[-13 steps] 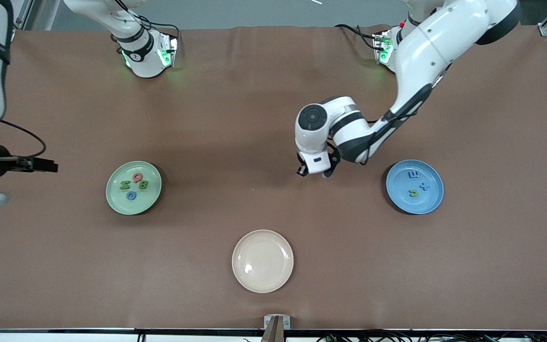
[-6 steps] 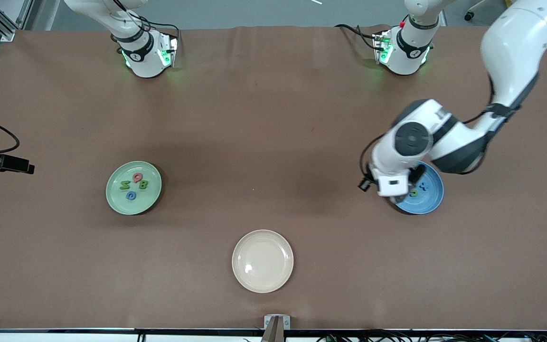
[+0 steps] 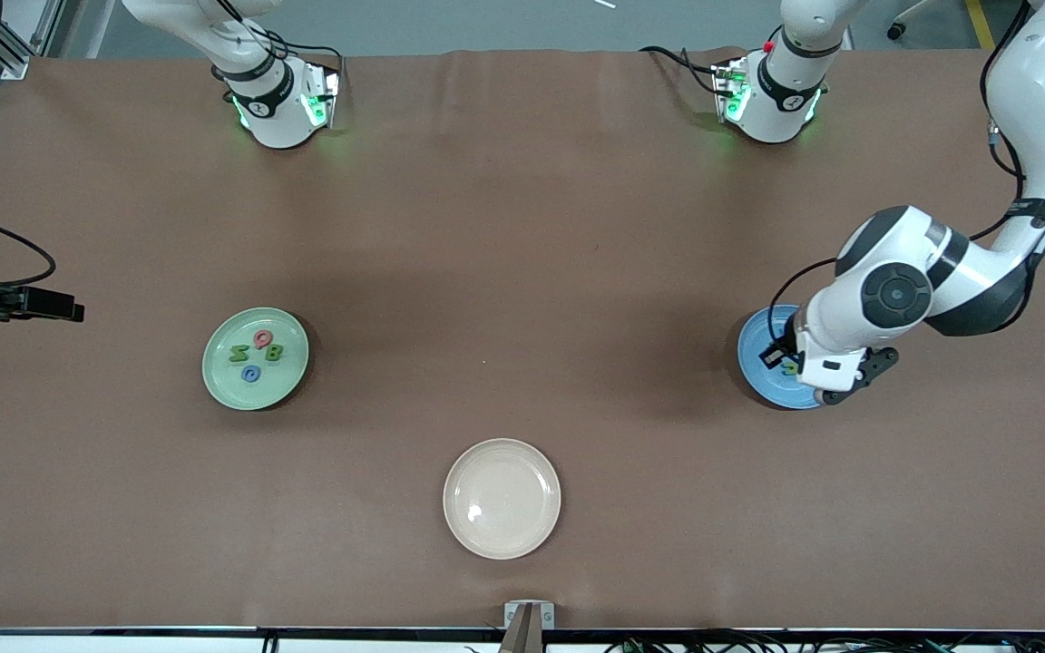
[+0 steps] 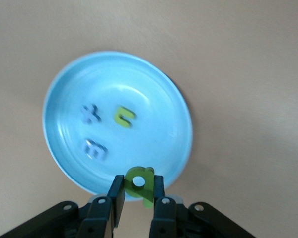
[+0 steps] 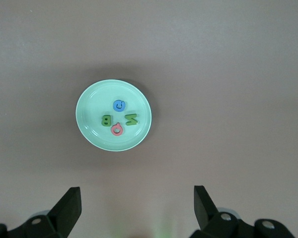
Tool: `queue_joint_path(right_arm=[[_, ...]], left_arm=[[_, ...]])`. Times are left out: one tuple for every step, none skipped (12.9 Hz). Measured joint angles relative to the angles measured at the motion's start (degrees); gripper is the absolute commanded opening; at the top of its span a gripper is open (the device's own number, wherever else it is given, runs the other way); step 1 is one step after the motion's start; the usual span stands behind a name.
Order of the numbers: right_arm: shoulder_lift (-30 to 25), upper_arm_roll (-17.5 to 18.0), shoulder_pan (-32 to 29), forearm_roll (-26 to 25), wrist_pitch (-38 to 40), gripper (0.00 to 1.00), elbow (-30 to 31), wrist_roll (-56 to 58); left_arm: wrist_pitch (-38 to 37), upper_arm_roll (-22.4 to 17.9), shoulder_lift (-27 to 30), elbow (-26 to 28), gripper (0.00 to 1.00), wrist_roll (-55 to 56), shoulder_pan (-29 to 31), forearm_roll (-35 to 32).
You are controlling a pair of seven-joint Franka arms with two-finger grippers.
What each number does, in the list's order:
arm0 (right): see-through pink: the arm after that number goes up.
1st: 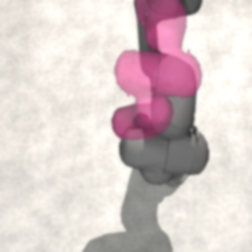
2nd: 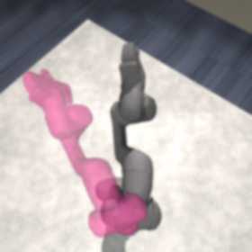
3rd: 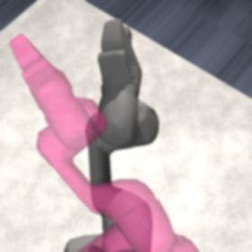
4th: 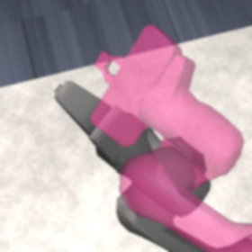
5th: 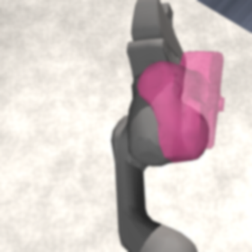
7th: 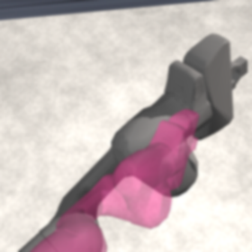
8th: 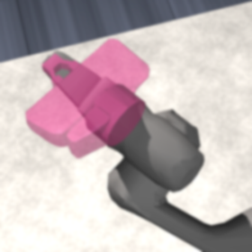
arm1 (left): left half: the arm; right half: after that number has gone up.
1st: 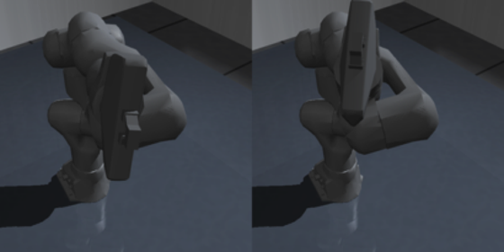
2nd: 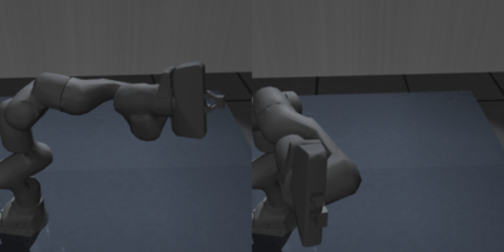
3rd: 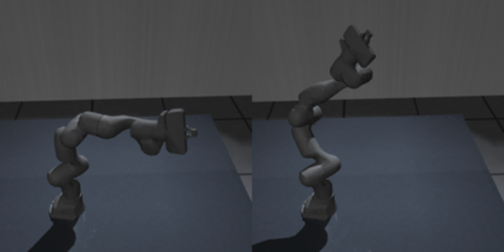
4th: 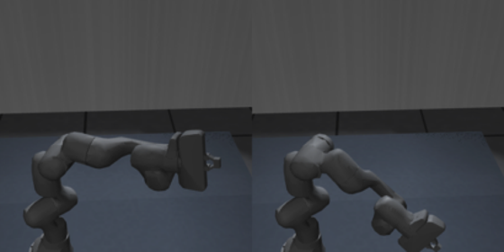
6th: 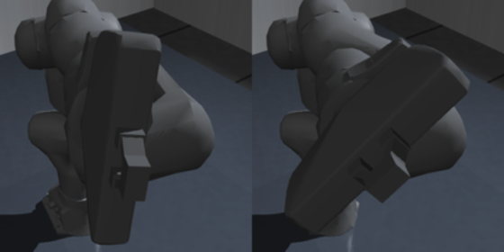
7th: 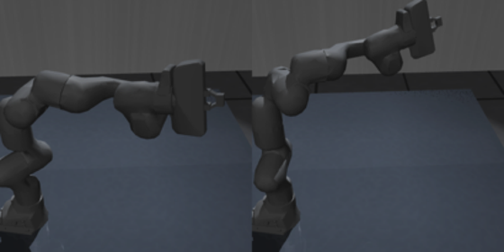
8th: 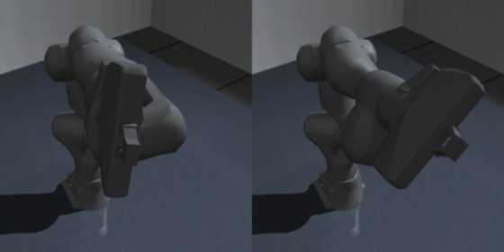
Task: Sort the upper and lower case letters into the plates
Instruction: 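Lower the q onto the blue plate and open the left gripper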
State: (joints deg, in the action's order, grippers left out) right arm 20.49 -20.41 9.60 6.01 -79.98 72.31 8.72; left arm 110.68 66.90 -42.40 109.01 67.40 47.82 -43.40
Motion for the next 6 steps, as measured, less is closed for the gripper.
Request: queue_joint_path(right_arm=[[-0.1, 0.0, 0.1, 0.0, 0.2, 1.0, -0.2, 0.0], [-0.2, 0.0, 0.2, 0.1, 0.3, 1.0, -0.2, 0.0], [-0.2, 0.0, 0.2, 0.1, 0.3, 1.0, -0.3, 0.0], [-0.2, 0.0, 0.2, 0.1, 0.2, 1.0, -0.4, 0.0], [-0.2, -0.1, 0.2, 0.0, 0.1, 1.0, -0.4, 0.0], [-0.2, -0.2, 0.1, 0.0, 0.0, 1.0, -0.4, 0.0]], left_arm=[[1.4, -0.4, -0.1, 1.1, 0.16, -2.2, 1.2, -0.8], [3.2, -1.3, -0.3, 2.3, 0.16, -3.6, 1.8, -2.1], [5.2, -2.5, -0.5, 3.7, 0.16, -4.3, 2.0, -3.6], [7.0, -3.3, -1.1, 5.2, 0.16, -4.4, 2.0, -4.8], [8.3, -3.8, -1.7, 6.5, 0.16, -4.4, 1.9, -5.6], [9.1, -4.1, -2.1, 7.9, 0.17, -4.4, 1.8, -6.5]])
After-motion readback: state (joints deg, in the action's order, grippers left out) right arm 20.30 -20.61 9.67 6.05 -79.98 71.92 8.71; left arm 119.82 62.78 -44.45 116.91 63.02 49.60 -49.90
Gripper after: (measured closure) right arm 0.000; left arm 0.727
